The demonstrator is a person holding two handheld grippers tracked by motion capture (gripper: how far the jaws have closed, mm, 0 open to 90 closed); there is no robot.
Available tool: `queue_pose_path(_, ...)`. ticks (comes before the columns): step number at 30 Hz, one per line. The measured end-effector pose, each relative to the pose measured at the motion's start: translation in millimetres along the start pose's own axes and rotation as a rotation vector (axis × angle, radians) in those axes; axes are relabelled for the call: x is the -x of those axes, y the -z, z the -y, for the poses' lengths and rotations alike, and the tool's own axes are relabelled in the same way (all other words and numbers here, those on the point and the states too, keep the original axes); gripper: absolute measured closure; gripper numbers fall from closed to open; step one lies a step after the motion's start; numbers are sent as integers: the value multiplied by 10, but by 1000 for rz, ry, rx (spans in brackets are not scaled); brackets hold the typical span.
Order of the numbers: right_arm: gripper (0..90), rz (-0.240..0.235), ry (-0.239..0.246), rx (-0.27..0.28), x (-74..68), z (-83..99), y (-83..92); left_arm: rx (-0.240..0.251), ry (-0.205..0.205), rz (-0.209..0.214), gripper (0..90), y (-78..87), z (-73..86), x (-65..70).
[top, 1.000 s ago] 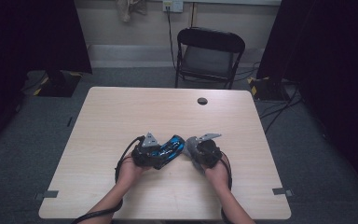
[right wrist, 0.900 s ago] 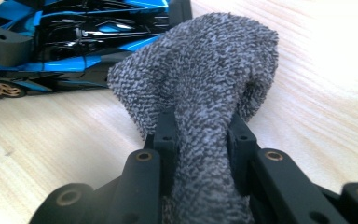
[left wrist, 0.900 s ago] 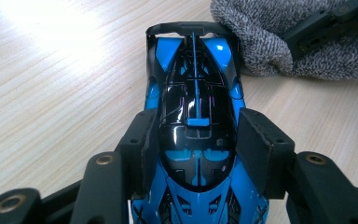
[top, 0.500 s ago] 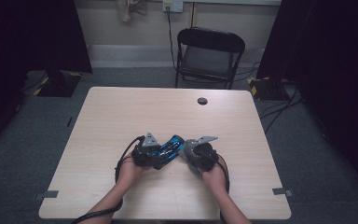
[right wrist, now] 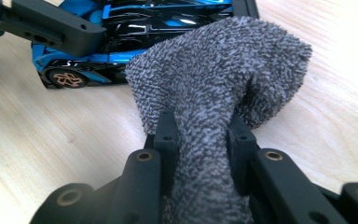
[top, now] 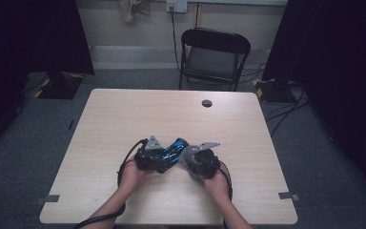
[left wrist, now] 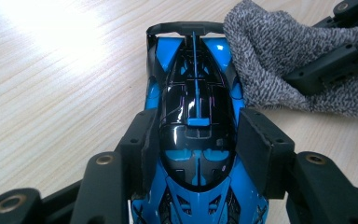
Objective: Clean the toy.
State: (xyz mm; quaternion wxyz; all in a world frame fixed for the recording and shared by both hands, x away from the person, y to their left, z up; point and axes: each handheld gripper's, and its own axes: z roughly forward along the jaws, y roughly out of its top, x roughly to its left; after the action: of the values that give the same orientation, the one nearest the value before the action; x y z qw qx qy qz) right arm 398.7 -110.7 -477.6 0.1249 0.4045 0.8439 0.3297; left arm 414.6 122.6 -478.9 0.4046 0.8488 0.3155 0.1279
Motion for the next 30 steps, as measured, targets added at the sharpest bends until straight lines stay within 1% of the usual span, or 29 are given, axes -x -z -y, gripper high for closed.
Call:
queue_pose_path(7,720,-16,15,-5,-61,-10,-11,4,1,-5,491,-3,2,3)
queue_pose_path(8,720,-31,17,-7,-75,-13,-14,0,1,1,491,0,0,0)
queue_pose_path(13,721,-51,26,-13,-116,-18,-19,2,1,-5,491,-2,0,2)
queue_pose_path(22,720,-84,44,-11,-219,-11,-27,0,1,-3,491,-1,-1,1)
queue_pose_path(23,720,-99,56,-11,-262,-9,-29,-4,-4,-3,491,1,-3,-2)
queue_pose_path(24,720,-99,56,-11,-262,-9,-29,-4,-4,-3,491,1,-3,-2)
queue_pose_path(26,720,-109,69,-11,-317,-9,-35,-1,-2,-8,491,-2,-2,2)
queue_pose_path(30,720,-123,85,-18,-376,-16,-41,-1,-2,-8,492,-2,-2,2)
